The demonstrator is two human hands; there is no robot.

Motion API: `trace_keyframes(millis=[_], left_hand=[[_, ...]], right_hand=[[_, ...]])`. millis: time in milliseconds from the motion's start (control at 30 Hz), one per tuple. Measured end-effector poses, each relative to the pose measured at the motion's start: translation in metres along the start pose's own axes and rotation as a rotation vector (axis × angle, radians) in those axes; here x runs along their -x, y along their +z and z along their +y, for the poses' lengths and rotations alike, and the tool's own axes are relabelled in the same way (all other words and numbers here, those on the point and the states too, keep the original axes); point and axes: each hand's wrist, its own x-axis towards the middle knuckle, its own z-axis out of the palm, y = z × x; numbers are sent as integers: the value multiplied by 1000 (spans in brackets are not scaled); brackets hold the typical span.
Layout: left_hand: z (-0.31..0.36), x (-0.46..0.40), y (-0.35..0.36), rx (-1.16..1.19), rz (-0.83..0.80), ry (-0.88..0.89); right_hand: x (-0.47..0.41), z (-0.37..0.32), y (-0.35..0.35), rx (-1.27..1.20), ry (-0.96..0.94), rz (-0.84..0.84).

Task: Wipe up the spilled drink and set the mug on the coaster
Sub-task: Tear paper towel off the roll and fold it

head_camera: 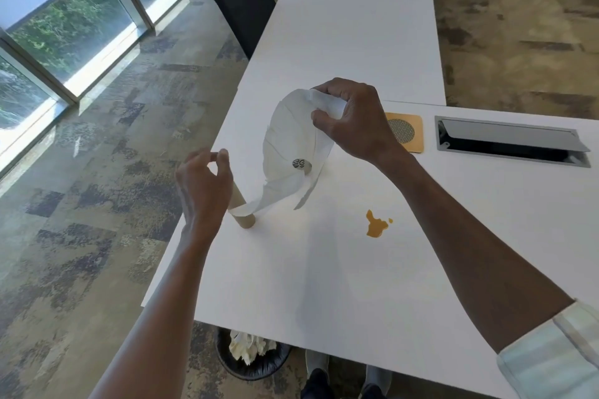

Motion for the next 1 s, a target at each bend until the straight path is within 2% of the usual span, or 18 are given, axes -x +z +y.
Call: trace_keyframes(millis=[100, 167, 233, 300, 367, 567, 667, 767, 1000], left_hand=[[28, 6, -4, 123, -7, 14], [47, 10, -6, 262, -113, 62], [61, 13, -5, 366, -285, 130], [70, 16, -2, 344, -426, 177], [76, 20, 4, 282, -484, 207], [90, 26, 22, 8, -392, 296], [105, 30, 29, 57, -388, 215], [124, 36, 38, 176, -403, 57], [161, 49, 46, 677, -562, -263]], right_hand=[[0, -5, -12, 13, 3, -4], [0, -7, -21, 30, 3, 3], [0, -9, -30, 50, -2, 11], [0, -11, -40, 62, -8, 27], [1, -11, -51, 72, -9, 44], [10, -7, -87, 128, -10, 87], [21, -2, -104, 188, -36, 123], [35, 0, -113, 212, -84, 140], [79, 5, -101, 230, -184, 38]])
